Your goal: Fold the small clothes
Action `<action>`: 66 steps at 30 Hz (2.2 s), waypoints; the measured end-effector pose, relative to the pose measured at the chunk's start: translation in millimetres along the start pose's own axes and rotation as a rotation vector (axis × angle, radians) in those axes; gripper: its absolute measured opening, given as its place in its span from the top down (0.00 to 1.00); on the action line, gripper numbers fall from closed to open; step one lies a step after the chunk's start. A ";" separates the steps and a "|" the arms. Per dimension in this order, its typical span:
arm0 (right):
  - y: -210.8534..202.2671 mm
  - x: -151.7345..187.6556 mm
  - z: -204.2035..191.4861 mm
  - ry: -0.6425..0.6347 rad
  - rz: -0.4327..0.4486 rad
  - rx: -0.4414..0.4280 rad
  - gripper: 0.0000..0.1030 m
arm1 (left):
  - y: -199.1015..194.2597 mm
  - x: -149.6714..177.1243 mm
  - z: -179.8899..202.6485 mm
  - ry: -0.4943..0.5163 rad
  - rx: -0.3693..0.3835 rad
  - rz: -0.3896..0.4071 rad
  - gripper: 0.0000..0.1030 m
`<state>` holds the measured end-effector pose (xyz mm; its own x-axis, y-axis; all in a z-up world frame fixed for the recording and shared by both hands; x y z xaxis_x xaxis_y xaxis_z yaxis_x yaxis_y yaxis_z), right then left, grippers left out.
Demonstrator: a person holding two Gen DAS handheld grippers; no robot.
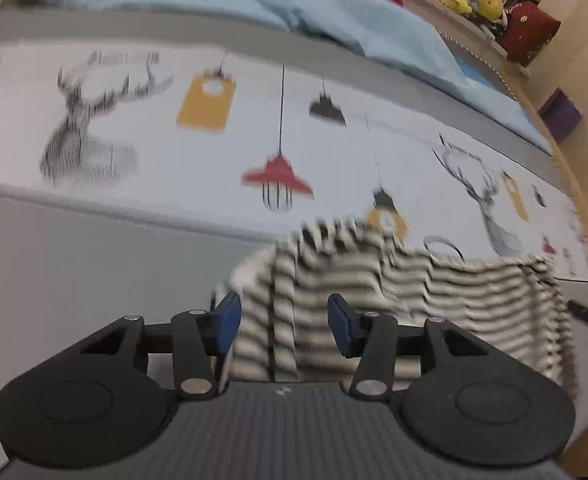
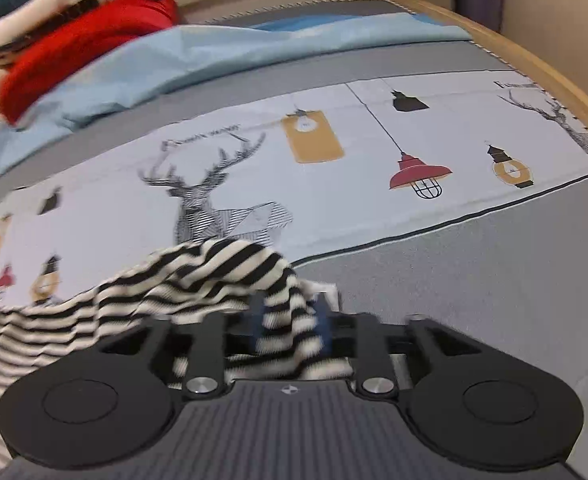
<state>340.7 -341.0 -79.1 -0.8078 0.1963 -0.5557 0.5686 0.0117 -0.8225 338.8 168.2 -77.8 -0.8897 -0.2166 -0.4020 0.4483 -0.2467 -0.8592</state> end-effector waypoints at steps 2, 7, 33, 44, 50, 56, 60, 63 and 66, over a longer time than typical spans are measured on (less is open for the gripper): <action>-9.8 12.2 7.9 -0.015 -0.037 -0.021 0.56 | 1.2 16.8 -6.6 -0.018 0.008 -0.090 0.47; -24.3 56.7 41.0 0.024 -0.172 -0.061 0.56 | -2.1 52.8 -22.0 -0.046 0.009 -0.199 0.49; -87.9 82.1 83.2 0.213 -0.112 -0.119 0.94 | -72.2 83.8 -42.8 -0.002 0.017 -0.062 0.95; -39.8 110.5 82.2 0.128 -0.291 0.049 0.90 | -24.7 112.9 -22.7 0.160 -0.164 -0.291 0.85; -76.6 86.9 85.4 0.113 -0.094 0.073 0.79 | -61.7 84.0 -1.4 0.145 -0.032 -0.012 0.71; -59.6 94.9 53.8 -0.017 -0.166 -0.102 0.79 | 1.0 106.8 17.7 0.249 -0.064 -0.243 0.68; -29.6 112.5 56.6 -0.087 -0.304 -0.018 0.78 | 19.8 114.8 11.5 0.261 -0.146 -0.305 0.53; -34.0 102.4 59.6 -0.046 -0.279 -0.017 0.78 | 2.2 100.4 8.3 0.217 -0.122 -0.211 0.53; -50.6 91.2 44.9 -0.083 -0.183 -0.053 0.77 | -19.4 86.7 22.1 0.220 -0.033 -0.068 0.53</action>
<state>231.2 -367.8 -93.6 -0.9072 0.1044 -0.4074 0.4167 0.0919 -0.9044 254.9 133.3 -88.9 -0.9167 0.0113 -0.3994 0.3872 -0.2217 -0.8950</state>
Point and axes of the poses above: each gripper's, at about its wrist camera, not at the fingertips, and y roughly the way its jaws point, z to its right, x to its underside, the point moved 3 cm from there along y, roughly the way its jaws point, and after that the axes turned 2 degrees about x, right-handed, at the moved point
